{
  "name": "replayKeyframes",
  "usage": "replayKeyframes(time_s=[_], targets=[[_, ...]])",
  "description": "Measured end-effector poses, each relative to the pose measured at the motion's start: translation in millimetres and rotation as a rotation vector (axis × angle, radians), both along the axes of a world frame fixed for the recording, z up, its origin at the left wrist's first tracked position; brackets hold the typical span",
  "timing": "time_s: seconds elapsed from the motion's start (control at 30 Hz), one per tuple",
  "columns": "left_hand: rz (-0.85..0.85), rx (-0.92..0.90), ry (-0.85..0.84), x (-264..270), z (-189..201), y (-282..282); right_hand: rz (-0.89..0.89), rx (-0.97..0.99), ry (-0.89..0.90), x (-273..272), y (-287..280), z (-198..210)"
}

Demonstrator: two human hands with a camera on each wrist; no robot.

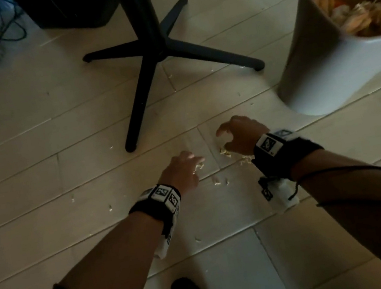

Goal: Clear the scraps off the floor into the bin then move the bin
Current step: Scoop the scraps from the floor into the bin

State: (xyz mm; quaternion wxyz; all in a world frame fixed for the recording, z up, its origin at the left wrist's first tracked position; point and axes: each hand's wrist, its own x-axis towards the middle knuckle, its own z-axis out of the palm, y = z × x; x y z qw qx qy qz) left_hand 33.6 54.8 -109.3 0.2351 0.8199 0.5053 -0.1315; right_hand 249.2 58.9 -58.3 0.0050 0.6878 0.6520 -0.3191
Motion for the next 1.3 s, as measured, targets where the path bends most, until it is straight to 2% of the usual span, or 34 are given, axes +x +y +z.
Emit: replayKeyframes(time_s=[0.17, 0.27, 0.4, 0.5, 0.6, 0.73, 0.8, 1.03, 1.2, 1.3], targets=[[-0.007, 0.215, -0.137, -15, -18, -23, 0.047, 0.008, -0.021, -19, -16, -32], [-0.021, 0.279, -0.218, -23, -26, -27, 0.071, 0.084, -0.059, -26, -27, -44], [0.045, 0.174, -0.234, -18, -17, -20, 0.023, 0.151, -0.062, -20, -32, -50], [0.158, 0.114, -0.246, -7, -9, -11, -0.060, 0.126, 0.002, -10, -34, -50], [0.236, 0.091, -0.328, 13, -2, 0, -0.204, 0.134, 0.074, 0, -38, -49], [0.247, 0.076, -0.440, 51, 8, 18, -0.434, 0.140, 0.148, 25, -44, -47], [0.216, 0.088, -0.462, 72, 11, 29, -0.468, 0.105, 0.160, 37, -49, -46], [0.023, 0.121, -0.359, 114, -6, 61, -0.386, 0.082, 0.168, 36, -67, -56], [-0.092, 0.206, -0.229, 120, -14, 63, -0.316, 0.134, 0.106, 27, -70, -60], [-0.117, 0.183, -0.198, 116, -8, 57, -0.261, 0.135, 0.036, 22, -72, -59]])
